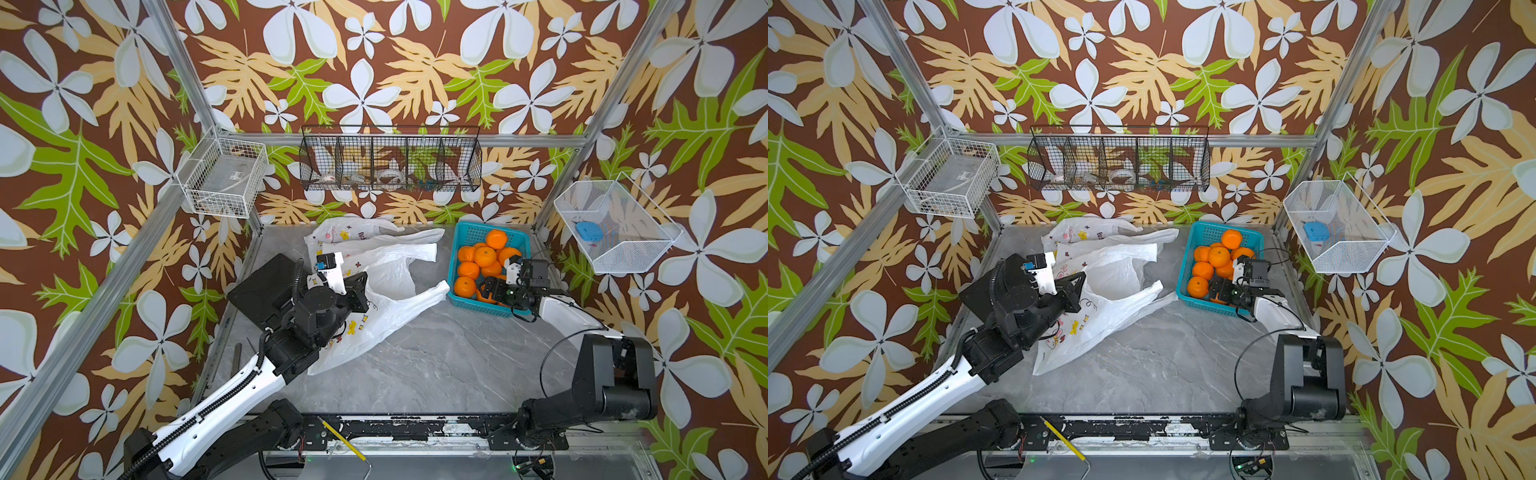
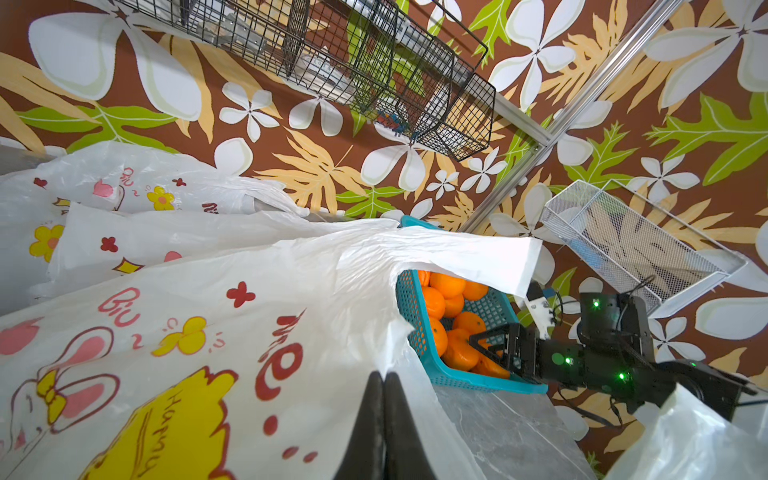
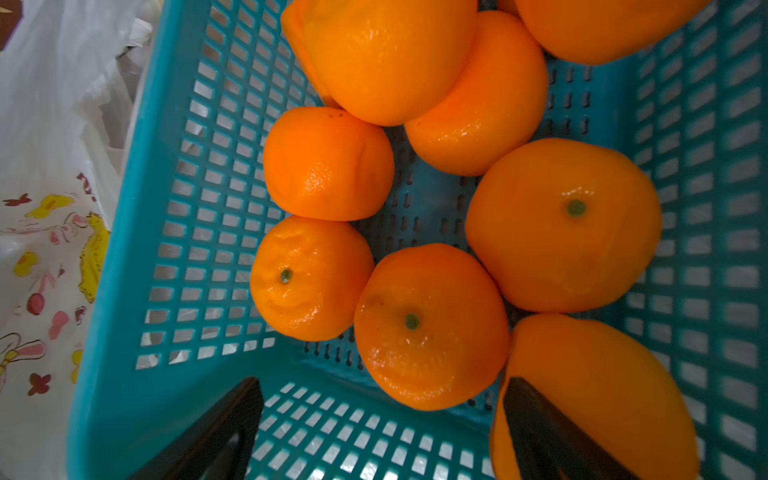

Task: Place the oranges into plastic bags & tie knots
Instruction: Move the basket to the center of the board, then pick up the orange from the basket.

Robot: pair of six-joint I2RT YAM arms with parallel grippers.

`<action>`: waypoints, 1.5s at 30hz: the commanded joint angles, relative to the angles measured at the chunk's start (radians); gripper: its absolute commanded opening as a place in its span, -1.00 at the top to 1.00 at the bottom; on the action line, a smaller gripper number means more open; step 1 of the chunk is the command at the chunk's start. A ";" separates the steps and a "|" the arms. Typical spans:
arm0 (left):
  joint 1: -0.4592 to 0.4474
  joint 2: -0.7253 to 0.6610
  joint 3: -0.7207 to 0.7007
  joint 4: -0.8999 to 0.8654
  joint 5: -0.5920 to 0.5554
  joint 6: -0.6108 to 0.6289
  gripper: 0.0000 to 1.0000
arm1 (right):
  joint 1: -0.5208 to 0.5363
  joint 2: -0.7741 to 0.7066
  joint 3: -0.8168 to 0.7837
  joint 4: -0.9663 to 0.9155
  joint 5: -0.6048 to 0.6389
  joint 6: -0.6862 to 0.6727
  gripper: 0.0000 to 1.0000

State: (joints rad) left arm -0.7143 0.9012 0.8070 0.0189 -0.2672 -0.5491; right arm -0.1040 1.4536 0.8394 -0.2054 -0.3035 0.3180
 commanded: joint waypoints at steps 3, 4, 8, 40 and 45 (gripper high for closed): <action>0.007 0.022 0.027 0.022 -0.009 0.006 1.00 | -0.030 -0.128 -0.092 -0.157 0.196 0.016 -0.88; 0.007 0.028 0.030 0.022 -0.004 0.006 1.00 | -0.030 -0.151 -0.091 -0.167 0.206 0.010 -0.88; 0.006 0.051 0.036 0.033 0.023 -0.015 1.00 | -0.030 -0.220 -0.032 -0.192 0.147 0.013 -0.87; 0.007 0.113 0.061 0.038 0.106 -0.089 1.00 | 0.024 0.289 0.201 0.027 0.130 0.117 -0.51; 0.007 0.122 0.063 0.038 0.115 -0.097 1.00 | 0.024 0.223 0.165 0.027 0.109 0.093 -0.10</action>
State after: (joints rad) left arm -0.7097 1.0203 0.8593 0.0479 -0.1562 -0.6342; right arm -0.0807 1.7123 1.0187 -0.1982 -0.1852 0.4324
